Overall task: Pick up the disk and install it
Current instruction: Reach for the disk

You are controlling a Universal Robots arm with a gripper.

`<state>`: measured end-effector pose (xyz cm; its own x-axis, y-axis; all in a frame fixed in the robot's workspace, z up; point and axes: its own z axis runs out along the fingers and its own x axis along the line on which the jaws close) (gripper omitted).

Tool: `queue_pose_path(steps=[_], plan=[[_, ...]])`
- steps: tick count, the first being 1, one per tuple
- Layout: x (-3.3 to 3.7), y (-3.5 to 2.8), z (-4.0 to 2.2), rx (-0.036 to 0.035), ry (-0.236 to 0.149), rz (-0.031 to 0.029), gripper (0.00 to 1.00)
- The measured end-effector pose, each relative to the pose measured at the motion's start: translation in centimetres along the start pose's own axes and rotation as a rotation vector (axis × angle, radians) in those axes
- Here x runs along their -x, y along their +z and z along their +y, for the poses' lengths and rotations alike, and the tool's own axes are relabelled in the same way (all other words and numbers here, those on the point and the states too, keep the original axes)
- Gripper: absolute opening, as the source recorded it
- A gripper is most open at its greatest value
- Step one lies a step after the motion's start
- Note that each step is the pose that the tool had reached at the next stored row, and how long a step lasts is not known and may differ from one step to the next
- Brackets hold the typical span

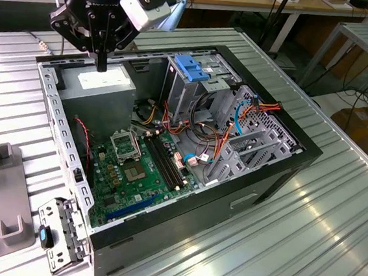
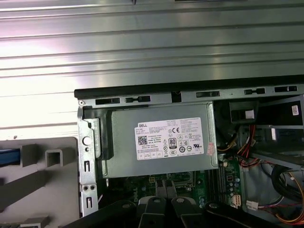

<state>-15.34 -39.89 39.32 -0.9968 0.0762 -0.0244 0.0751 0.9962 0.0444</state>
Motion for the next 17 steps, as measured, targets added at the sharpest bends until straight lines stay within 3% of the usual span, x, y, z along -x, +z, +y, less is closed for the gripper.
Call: queue_pose_path(steps=[17], plan=[[-0.42,-0.01,-0.03,0.0,0.0,0.0001,0.11]])
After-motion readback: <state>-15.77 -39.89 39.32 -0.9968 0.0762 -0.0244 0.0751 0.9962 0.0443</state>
